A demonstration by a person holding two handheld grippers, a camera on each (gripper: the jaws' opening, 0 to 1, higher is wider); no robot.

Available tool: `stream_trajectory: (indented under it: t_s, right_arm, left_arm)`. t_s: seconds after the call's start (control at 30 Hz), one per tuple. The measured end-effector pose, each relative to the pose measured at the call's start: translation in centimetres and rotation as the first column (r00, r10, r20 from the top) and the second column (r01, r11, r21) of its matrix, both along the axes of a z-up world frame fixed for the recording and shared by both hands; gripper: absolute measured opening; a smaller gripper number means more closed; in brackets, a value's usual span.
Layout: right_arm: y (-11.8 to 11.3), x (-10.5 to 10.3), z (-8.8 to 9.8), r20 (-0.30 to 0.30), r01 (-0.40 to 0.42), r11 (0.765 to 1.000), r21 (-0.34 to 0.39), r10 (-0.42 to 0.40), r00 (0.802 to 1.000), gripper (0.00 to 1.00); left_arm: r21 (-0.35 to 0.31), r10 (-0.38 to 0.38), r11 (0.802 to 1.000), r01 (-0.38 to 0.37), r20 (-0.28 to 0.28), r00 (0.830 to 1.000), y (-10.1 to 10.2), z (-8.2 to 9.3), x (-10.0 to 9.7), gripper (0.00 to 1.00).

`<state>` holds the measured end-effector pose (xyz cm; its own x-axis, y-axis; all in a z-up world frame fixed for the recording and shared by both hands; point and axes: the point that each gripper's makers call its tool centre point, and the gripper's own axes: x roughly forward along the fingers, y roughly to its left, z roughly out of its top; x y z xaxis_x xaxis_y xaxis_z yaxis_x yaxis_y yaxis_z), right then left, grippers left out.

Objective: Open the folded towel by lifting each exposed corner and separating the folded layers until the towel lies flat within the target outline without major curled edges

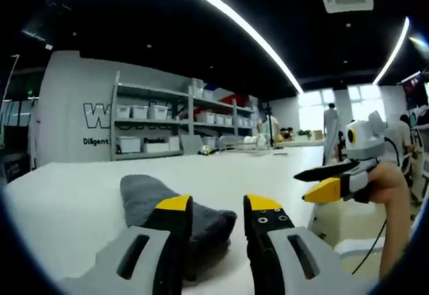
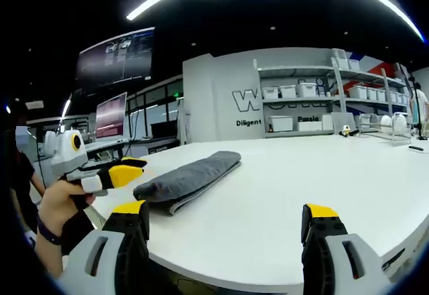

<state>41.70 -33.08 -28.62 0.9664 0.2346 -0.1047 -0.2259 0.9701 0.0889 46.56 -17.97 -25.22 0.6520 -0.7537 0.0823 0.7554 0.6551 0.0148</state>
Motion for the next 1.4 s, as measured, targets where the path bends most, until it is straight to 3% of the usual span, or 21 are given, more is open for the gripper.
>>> stream_trajectory:
  t_s: [0.1,0.3,0.5,0.87,1.4]
  right_arm:
    - [1.1,0.3,0.1,-0.006,-0.019,1.000,-0.020,0.019,1.000,0.96]
    - [3.0,0.6,0.3,-0.014,-0.066,0.997,-0.048,0.065,0.998,0.97]
    - [3.3,0.6,0.1,-0.024,-0.079,0.995,-0.061,0.077,0.997,0.97]
    - [2.6,0.4,-0.2,-0.025,-0.065,0.996,-0.061,0.063,0.998,0.98]
    - [2.7,0.4,-0.5,-0.034,-0.064,0.996,-0.064,0.062,0.997,0.99]
  left_arm:
    - [-0.034,0.051,0.998,-0.050,0.025,0.998,2.3,1.1,-0.4,0.36]
    - [-0.058,0.129,0.990,-0.128,0.011,0.992,6.0,1.3,-0.6,0.40]
    - [-0.075,0.255,0.964,-0.256,-0.024,0.967,9.2,0.8,0.0,0.55]
    - [-0.044,0.355,0.932,-0.360,-0.098,0.930,11.2,-1.3,0.9,0.78]
    - [-0.030,0.433,0.898,-0.438,-0.112,0.895,13.5,-1.9,0.9,0.89]
